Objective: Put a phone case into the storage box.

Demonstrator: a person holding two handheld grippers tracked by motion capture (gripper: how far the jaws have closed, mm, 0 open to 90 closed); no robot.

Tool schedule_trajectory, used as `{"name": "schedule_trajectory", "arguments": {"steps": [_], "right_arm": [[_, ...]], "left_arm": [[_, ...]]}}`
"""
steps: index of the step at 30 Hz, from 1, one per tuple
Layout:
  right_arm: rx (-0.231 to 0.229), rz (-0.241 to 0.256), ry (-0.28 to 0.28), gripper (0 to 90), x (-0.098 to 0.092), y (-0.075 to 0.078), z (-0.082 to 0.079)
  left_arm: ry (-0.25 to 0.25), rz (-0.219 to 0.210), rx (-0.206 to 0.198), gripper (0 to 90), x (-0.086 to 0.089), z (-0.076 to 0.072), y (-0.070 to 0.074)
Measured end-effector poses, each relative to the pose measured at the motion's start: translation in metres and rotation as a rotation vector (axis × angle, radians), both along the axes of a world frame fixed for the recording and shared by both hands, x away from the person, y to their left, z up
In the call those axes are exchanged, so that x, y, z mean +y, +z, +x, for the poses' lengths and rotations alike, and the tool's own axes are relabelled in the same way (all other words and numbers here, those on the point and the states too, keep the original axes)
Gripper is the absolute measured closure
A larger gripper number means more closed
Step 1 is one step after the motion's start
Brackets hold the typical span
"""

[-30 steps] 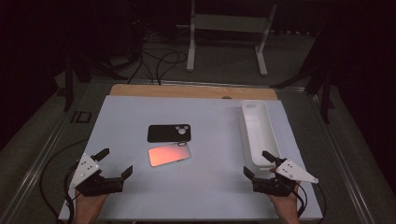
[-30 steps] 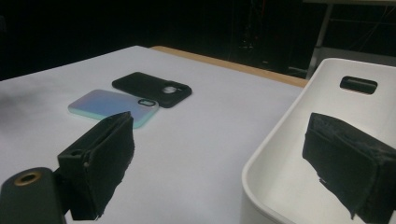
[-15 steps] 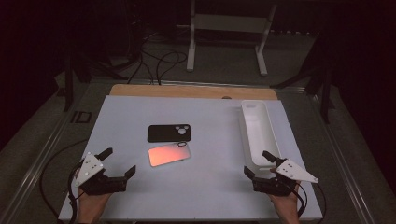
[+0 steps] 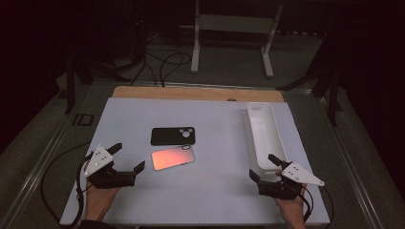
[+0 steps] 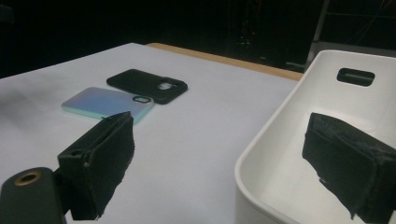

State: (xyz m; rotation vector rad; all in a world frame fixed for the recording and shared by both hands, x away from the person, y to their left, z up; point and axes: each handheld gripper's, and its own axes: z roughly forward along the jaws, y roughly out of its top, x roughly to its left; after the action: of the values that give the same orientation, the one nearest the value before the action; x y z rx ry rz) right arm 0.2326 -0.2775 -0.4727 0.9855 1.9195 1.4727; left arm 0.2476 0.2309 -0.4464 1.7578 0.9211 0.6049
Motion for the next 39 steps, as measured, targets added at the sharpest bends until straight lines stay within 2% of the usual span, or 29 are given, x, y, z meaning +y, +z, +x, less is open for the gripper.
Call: {"name": "schedule_trajectory", "arguments": {"steps": [1, 5, 7, 8, 9, 10, 11, 12, 14, 15, 16, 17, 18, 20, 21, 22, 23, 24, 29, 30, 33, 35, 39], "right_arm": [[0.003, 0.000, -0.001, 8.9, 0.000, -0.001, 0.000], [0.003, -0.002, -0.002, 8.9, 0.000, -0.001, 0.001], [-0.001, -0.002, -0.003, 8.9, 0.000, -0.001, 0.001], [-0.001, -0.002, -0.005, 8.9, -0.001, -0.001, 0.001], [-0.001, -0.002, -0.005, 8.9, -0.001, -0.001, 0.001], [-0.001, 0.000, -0.007, 8.9, -0.001, -0.001, 0.001], [0.000, 0.001, -0.010, 8.9, -0.002, -0.001, 0.001], [0.000, 0.001, -0.010, 8.9, -0.002, -0.001, 0.001], [-0.001, 0.000, -0.011, 8.9, -0.002, -0.001, 0.001], [-0.001, 0.000, -0.011, 8.9, -0.002, -0.001, 0.001], [-0.003, -0.002, -0.010, 9.0, -0.002, -0.001, 0.002], [-0.004, -0.003, -0.009, 9.0, -0.002, -0.001, 0.002], [-0.004, -0.004, -0.010, 9.0, -0.002, -0.001, 0.002], [-0.004, -0.004, -0.009, 9.0, -0.002, -0.001, 0.002], [-0.005, -0.006, -0.012, 8.9, -0.002, -0.001, 0.002], [-0.005, -0.009, -0.014, 8.9, -0.002, -0.001, 0.002], [-0.005, -0.009, -0.014, 8.9, -0.002, -0.001, 0.002], [-0.004, -0.007, -0.015, 9.0, -0.002, -0.001, 0.003], [-0.005, -0.009, -0.015, 9.0, -0.002, -0.001, 0.004], [-0.005, -0.010, -0.015, 9.0, -0.003, -0.001, 0.004], [-0.007, -0.009, -0.019, 9.0, -0.003, -0.001, 0.005], [-0.004, -0.011, -0.021, 9.0, -0.003, -0.001, 0.005], [-0.005, -0.015, -0.020, 9.0, -0.003, -0.001, 0.005]], "left_arm": [[-0.003, -0.013, 0.003, 0.3, -0.001, 0.004, 0.001], [-0.008, -0.017, 0.016, 4.6, -0.003, 0.010, 0.003], [0.004, -0.003, 0.005, 12.2, -0.005, 0.010, 0.003], [0.023, 0.018, -0.005, 16.3, -0.008, 0.011, 0.003], [0.023, 0.018, -0.005, 22.1, -0.008, 0.011, 0.003], [0.035, 0.028, 0.000, 22.1, -0.009, 0.013, 0.003], [0.031, 0.038, 0.010, 33.9, -0.011, 0.016, 0.003], [0.029, 0.037, 0.017, 39.5, -0.011, 0.018, 0.003], [0.018, 0.036, 0.029, 48.0, -0.012, 0.021, 0.003], [0.017, 0.033, 0.035, 48.0, -0.013, 0.023, 0.003], [0.010, 0.024, 0.051, 57.2, -0.013, 0.026, 0.002], [-0.002, 0.018, 0.060, 60.7, -0.013, 0.028, 0.002], [-0.016, 0.014, 0.081, 63.4, -0.015, 0.034, 0.000], [-0.016, 0.014, 0.081, 66.3, -0.015, 0.034, 0.000], [-0.023, 0.010, 0.095, 77.6, -0.017, 0.041, -0.004], [-0.006, 0.028, 0.105, 81.6, -0.020, 0.047, -0.007], [-0.006, 0.028, 0.105, 87.0, -0.020, 0.047, -0.007], [-0.023, 0.023, 0.129, 89.3, -0.022, 0.054, -0.011], [-0.029, 0.043, 0.159, 90.0, -0.027, 0.063, -0.017], [-0.034, 0.051, 0.175, 90.0, -0.031, 0.068, -0.020], [-0.023, 0.070, 0.187, 90.0, -0.034, 0.073, -0.023], [-0.005, 0.089, 0.219, 90.0, -0.040, 0.082, -0.029], [0.005, 0.131, 0.249, 90.0, -0.048, 0.092, -0.036]]}}
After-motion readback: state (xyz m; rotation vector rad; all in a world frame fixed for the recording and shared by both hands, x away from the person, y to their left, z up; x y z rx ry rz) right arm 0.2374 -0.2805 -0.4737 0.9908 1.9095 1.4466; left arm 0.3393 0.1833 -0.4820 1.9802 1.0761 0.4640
